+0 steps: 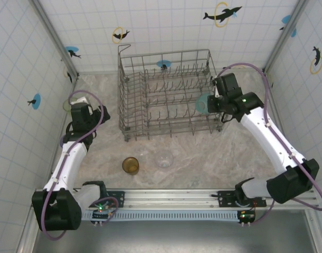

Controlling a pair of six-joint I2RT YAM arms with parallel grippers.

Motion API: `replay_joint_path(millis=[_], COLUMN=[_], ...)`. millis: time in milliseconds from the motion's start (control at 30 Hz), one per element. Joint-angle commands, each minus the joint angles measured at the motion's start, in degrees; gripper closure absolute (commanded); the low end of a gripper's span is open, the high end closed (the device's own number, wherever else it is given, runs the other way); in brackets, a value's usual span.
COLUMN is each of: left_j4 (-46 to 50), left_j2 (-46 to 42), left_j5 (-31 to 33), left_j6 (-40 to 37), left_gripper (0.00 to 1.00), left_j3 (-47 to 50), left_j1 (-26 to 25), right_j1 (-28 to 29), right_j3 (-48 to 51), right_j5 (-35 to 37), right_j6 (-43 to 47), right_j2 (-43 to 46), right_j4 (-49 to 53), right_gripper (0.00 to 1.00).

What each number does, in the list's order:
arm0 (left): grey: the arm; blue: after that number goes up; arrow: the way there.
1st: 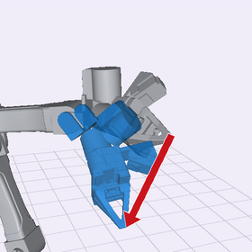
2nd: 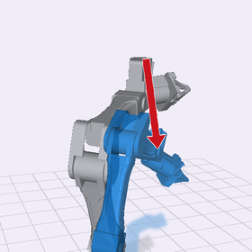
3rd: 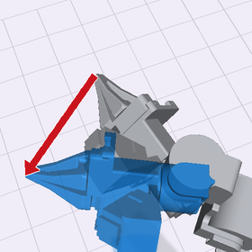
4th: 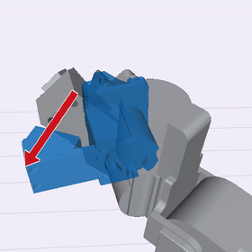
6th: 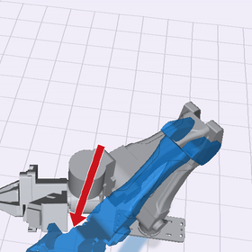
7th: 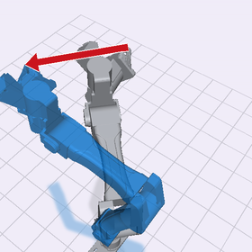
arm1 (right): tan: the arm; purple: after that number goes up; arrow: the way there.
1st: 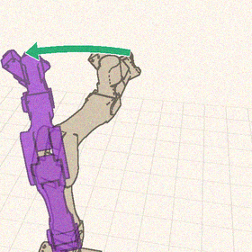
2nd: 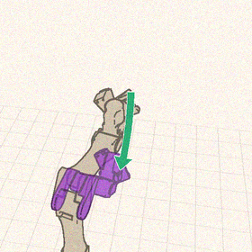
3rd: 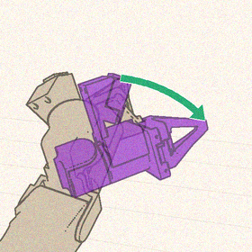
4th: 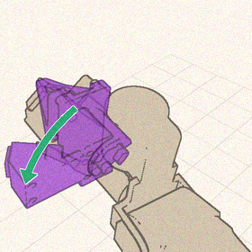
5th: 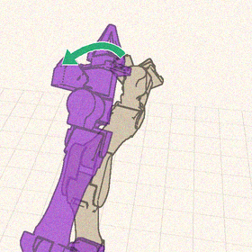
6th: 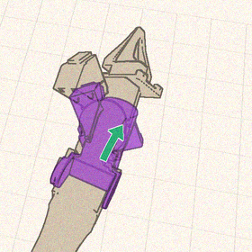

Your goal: Load the cups into the dish rack

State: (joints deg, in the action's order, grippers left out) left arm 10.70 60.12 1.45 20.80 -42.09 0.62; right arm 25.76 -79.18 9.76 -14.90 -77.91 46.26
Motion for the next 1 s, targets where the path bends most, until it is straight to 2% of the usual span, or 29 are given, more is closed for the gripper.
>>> replay_joint_path(millis=[0, 233, 400, 600, 800, 967], left_j4=[1.4, 4.4, 4.4, 5.3, 1.0, -2.6], left_j2=[-1.0, -1.0, -0.2, 1.6, 2.6, 6.4], left_j5=[2.2, 0.4, -5.8, -12.8, -18.4, -24.7], left_j6=[-0.6, 2.8, 5.7, 8.7, 17.5, 23.9], left_gripper=[0.02, 0.02, 0.02, 0.02, 0.02, 0.02], left_j3=[-1.7, -5.0, -7.5, -15.5, -19.6, -22.7], left_j1=[-0.3, -0.4, -0.4, -0.4, -0.4, -0.6], right_j1=[-0.4, -1.3, -1.7, -1.7, -2.2, -2.9], right_j3=[-1.6, 2.2, 3.7, 7.4, 12.2, 13.8], right_j5=[-4.5, -12.1, -17.8, -22.1, -25.7, -33.1], right_j6=[0.9, -1.2, -4.1, -8.3, -12.4, -17.7], right_j2=[-1.6, -4.5, -6.9, -7.5, -7.3, -9.1], right_j4=[-9.3, -21.0, -26.5, -34.5, -43.6, -53.0], right_gripper=[1.0, 1.0, 1.0, 1.0, 1.0, 1.0])
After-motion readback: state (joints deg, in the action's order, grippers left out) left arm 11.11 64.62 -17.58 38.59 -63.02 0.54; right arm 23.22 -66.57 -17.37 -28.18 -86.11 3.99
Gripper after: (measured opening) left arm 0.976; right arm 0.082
